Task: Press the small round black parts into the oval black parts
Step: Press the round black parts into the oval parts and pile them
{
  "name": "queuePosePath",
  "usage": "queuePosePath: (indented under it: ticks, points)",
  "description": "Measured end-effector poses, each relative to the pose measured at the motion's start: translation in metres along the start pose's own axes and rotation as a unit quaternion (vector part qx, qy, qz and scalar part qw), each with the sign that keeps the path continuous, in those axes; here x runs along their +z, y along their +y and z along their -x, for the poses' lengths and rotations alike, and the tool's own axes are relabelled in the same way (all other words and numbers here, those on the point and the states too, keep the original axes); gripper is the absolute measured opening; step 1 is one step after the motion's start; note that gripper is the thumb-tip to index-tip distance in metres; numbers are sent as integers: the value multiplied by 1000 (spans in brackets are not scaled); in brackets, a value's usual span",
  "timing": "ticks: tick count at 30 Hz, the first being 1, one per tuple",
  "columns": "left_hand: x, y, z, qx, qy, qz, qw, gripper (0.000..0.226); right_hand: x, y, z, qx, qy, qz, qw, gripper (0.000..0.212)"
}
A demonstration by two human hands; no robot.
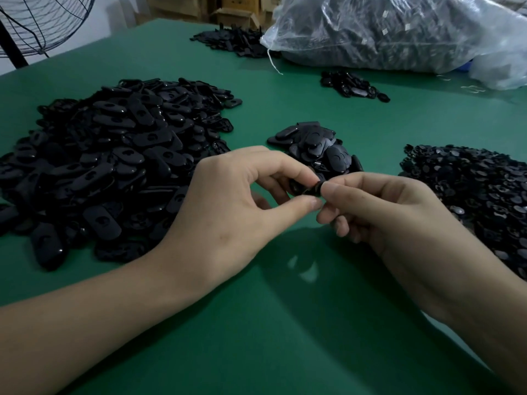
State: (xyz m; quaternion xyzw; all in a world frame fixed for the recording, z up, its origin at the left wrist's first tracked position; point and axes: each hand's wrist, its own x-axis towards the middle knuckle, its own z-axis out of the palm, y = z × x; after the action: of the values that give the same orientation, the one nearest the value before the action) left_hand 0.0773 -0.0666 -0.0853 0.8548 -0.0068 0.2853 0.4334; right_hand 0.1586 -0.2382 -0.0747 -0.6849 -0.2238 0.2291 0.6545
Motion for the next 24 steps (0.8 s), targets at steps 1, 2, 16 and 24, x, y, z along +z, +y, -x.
queuePosePath:
  ticks: [1,2,16,24]
  points:
    - [0,1,0,12,6,-11,1000,17,0,-1,0,1,-5,0,1000,20]
    - [-1,1,0,21,9,-17,1000,16,0,-2,1,3,-12,2,1000,19]
    - [3,-2,-1,-60,-32,171,983,24,-3,-6,1,0,13,-28,1000,14]
    - [9,1,-1,-157,-40,299,940,28,-1,-4,1,-7,30,-63,998,13]
